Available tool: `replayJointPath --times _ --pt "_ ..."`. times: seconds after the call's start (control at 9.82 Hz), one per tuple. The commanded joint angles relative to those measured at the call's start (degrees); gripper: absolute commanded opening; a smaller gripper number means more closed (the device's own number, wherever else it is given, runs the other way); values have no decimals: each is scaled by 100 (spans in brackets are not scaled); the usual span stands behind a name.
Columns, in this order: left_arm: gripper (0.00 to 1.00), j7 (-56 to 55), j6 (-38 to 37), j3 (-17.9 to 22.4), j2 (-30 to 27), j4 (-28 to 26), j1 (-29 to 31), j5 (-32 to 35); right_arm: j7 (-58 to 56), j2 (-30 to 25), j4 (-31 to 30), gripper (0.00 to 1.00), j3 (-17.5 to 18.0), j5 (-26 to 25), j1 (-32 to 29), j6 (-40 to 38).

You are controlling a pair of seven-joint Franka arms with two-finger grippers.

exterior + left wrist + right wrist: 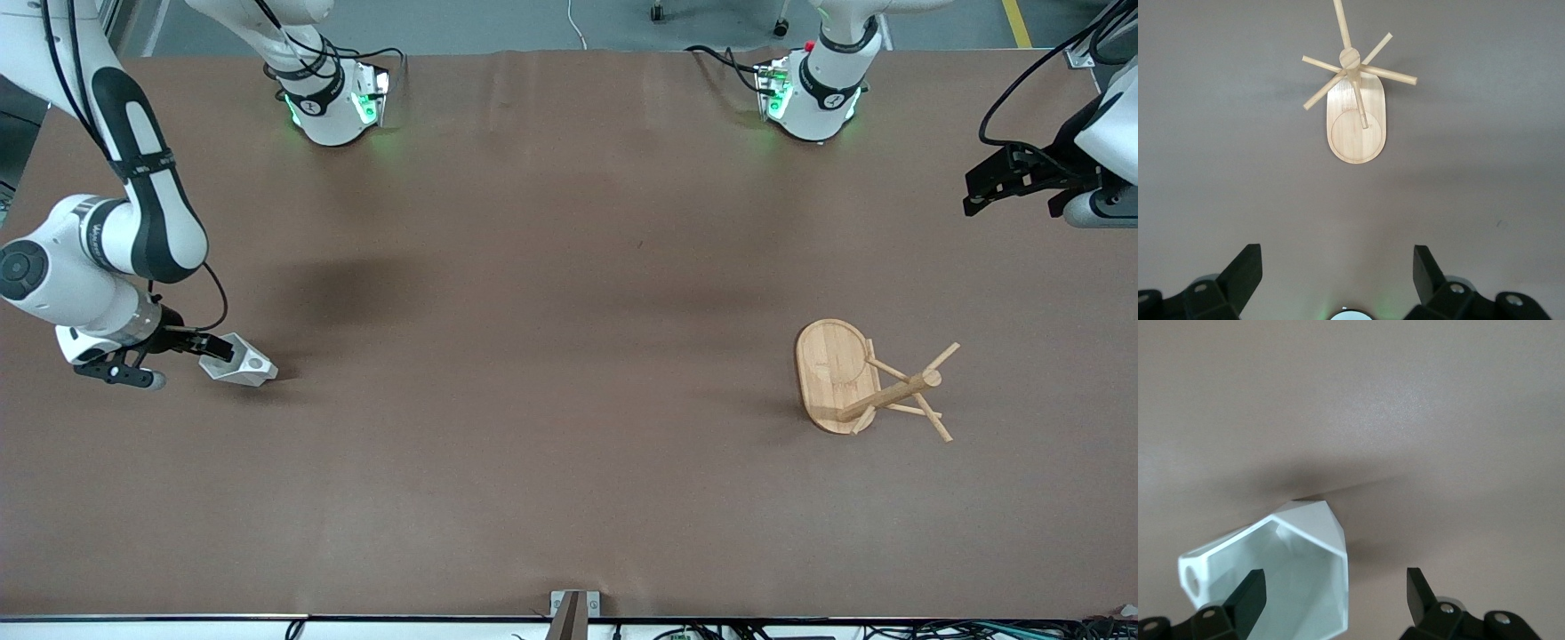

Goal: Hang cup on rack
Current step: 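Grasp the white cup with the right gripper and lift it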

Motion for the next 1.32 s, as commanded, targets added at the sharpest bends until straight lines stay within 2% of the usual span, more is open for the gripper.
replayJointPath --times 0.0,0.1,0.31,0.41,0.51,0.71,0.81,1.12,1.22 --pt "100 102 -78 -4 140 -29 -19 43 -51 143 -67 73 53 -43 -134 200" --pt "100 67 -69 -21 149 67 -54 78 -42 153 -67 56 53 -34 -135 183" --pt "100 84 -69 -21 193 103 -46 78 -24 188 -59 28 53 1 -143 192" --pt "100 84 -69 -21 201 103 -45 78 -7 188 -58 16 62 36 -143 192" --pt "100 75 -69 -21 202 103 -45 78 -59 197 -32 9 53 36 -152 148" --pt "100 67 -69 -39 202 112 -72 61 -418 197 99 3 53 36 -100 87" --pt "100 49 -69 -39 202 112 -150 69 -750 188 404 2 62 36 -91 -375" --pt "100 -39 -69 -91 210 103 -317 87 -965 179 2124 2 245 54 137 -3227" --pt "100 -48 -60 -118 210 103 -335 43 -973 179 2408 2 534 141 138 -3714"
